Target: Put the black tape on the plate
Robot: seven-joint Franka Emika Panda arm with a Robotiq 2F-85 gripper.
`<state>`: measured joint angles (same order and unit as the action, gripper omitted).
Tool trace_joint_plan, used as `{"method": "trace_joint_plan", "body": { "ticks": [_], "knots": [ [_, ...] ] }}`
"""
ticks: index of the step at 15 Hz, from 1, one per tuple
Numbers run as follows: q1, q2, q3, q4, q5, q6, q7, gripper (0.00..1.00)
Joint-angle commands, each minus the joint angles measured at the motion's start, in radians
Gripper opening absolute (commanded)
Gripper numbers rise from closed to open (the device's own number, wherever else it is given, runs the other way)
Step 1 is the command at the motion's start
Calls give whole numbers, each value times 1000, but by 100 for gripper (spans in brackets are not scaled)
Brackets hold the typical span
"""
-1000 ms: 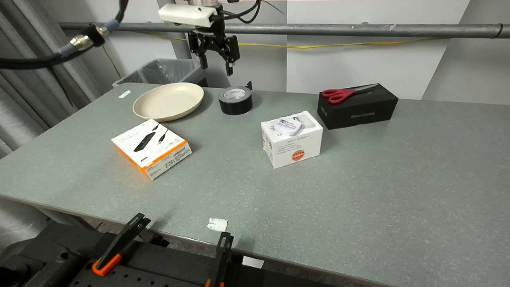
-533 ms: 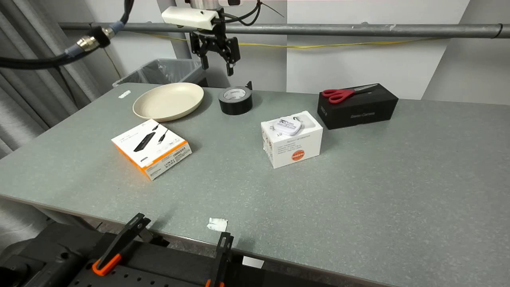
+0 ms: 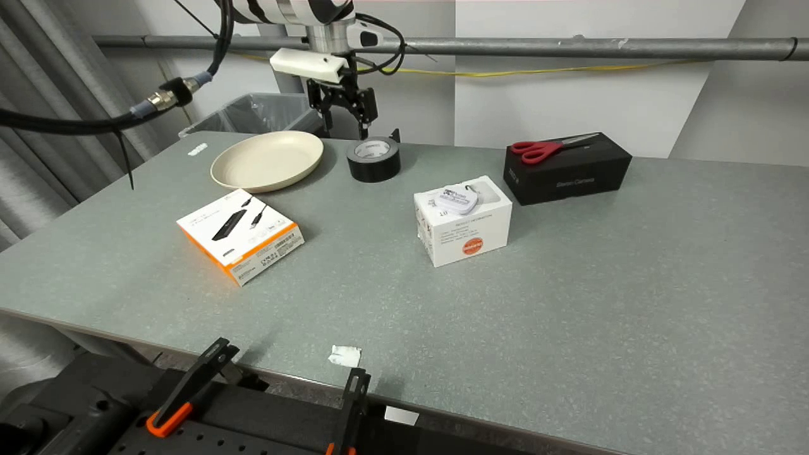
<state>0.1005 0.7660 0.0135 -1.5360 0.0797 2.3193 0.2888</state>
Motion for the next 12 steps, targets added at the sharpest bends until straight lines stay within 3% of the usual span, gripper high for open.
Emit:
{"method": "trace_joint_plan", "body": {
  "ticks": [1, 3, 4, 5, 7, 12],
  "knots": [
    [46, 146, -35, 181, -20, -39, 73, 100],
    [59, 197, -46, 236, -24, -52, 100, 100],
    [63, 221, -51, 264, -24, -57, 109, 95],
    [66, 241, -54, 287, -21, -59, 116, 74],
    [67, 266, -56, 320, -18, -63, 123, 68],
    [58, 279, -61, 369, -12, -112, 128, 29]
  ]
}}
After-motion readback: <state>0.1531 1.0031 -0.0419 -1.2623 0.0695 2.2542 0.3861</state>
